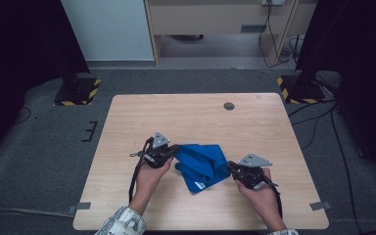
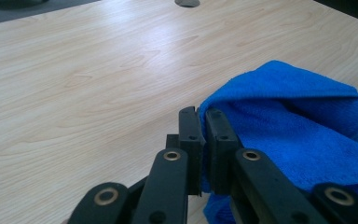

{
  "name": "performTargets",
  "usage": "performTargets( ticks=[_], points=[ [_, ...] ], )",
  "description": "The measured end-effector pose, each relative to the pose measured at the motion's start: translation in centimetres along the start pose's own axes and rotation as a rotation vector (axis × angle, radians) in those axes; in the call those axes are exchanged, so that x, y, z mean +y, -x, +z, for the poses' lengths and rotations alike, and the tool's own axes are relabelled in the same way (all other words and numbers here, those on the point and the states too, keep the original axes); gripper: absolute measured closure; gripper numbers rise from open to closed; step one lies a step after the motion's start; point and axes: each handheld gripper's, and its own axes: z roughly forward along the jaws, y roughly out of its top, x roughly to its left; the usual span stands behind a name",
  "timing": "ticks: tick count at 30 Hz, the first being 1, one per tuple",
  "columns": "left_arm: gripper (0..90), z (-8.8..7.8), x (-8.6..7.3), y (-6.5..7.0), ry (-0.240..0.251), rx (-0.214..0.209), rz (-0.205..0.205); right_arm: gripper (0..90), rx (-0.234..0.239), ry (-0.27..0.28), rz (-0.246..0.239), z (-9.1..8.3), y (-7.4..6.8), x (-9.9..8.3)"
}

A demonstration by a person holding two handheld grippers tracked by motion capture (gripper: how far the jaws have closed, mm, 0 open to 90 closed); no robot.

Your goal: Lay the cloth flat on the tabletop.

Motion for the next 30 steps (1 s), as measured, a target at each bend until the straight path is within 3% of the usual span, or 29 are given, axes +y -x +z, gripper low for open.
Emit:
performTargets(
  ticks=[6, 10, 15, 20, 24, 30],
  points=[
    [87.2, -1.1, 0.0, -1.5, 0.022, 0.023, -0.039, 90.0, 0.004, 0.0, 0.011, -0.4, 0.8, 0.1],
    [87.1, -1.6, 0.2, -1.8, 0.03, 0.043, -0.025, 90.0, 0.008, 0.009, 0.006, -0.6, 1.0, 0.6],
    [87.2, -2.5, 0.2, -3.1, 0.043, 0.049, -0.06, 90.0, -0.001, 0.009, 0.01, -0.7, 1.4, 0.8],
    [87.2, -3.3, 0.0, -4.0, 0.052, 0.061, -0.077, 90.0, -0.034, 0.005, 0.026, -0.8, 2.9, 1.0],
    [87.1, -3.1, -0.3, -3.8, 0.038, 0.047, -0.065, 90.0, -0.038, -0.008, 0.047, -0.5, 3.7, 1.0],
    [86.9, -2.7, -0.3, -2.9, 0.026, 0.016, -0.038, 87.8, -0.007, -0.018, 0.078, 0.3, 3.6, 0.1]
  ],
)
